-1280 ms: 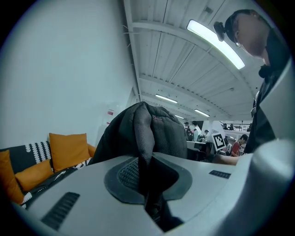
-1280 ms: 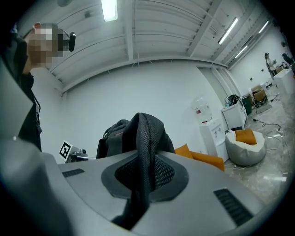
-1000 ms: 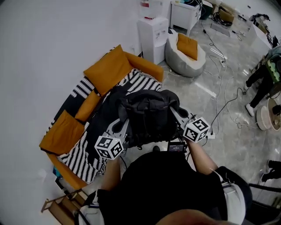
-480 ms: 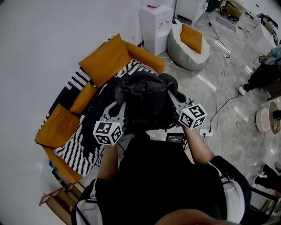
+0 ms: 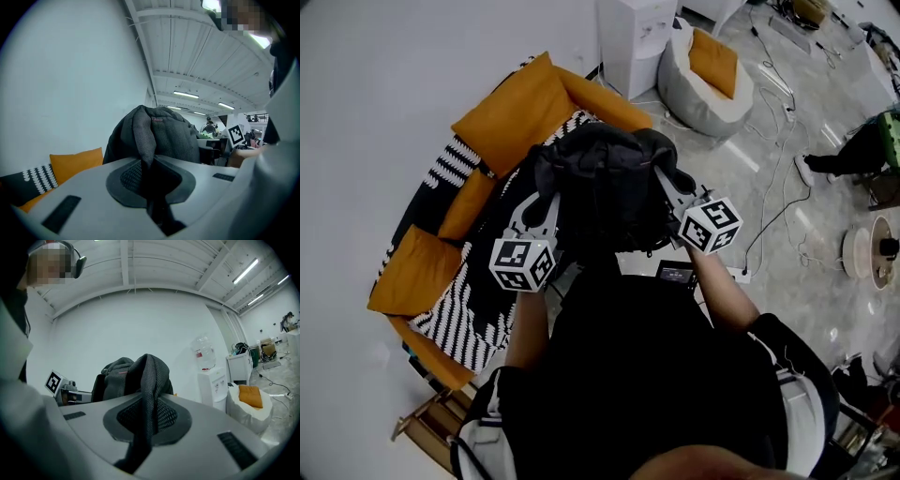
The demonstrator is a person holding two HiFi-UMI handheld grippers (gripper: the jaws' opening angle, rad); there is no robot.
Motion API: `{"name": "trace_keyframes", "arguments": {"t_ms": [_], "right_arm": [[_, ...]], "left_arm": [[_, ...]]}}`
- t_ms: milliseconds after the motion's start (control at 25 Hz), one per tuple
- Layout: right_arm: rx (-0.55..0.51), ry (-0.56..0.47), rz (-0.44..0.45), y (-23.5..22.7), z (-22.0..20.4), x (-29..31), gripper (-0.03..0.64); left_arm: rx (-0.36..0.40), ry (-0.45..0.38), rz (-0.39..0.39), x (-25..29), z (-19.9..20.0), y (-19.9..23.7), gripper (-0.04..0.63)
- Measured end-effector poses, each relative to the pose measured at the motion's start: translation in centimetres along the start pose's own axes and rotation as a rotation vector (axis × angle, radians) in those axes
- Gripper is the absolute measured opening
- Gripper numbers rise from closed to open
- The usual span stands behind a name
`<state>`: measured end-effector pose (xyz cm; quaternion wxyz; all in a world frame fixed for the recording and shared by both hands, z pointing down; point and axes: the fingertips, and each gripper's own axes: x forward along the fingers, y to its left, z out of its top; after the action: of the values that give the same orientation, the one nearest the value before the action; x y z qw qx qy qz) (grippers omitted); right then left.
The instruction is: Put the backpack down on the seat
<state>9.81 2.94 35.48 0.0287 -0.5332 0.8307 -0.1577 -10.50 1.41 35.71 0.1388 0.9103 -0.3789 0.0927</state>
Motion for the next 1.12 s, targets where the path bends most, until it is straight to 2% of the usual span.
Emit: {"name": "trace_keyframes", "arguments": {"t_ms": [560,720,1040,1120], "right_arm": [[0.008,0.021,0.007,-9.3,3.8,14.5,0.048],[0.013,0.035,0.029,-11.8,4.1,18.7,0.048],[0.091,0.112,0.103,-17.0,0.6,26.9,0.048],[0.117,0.150,0.121,-17.9,-1.0,28.5,0.048]], "left_arm": [[0.001,0.042,-0.029,13.0,4.6,9.3,0.038],[-0.001,0.059,-0.013,16.2,5.2,11.8,0.038],[-0.036,0.158,0.075,22.8,2.5,17.3,0.038],[-0.069,0.187,0.103,23.7,1.0,18.3,0.038]]}}
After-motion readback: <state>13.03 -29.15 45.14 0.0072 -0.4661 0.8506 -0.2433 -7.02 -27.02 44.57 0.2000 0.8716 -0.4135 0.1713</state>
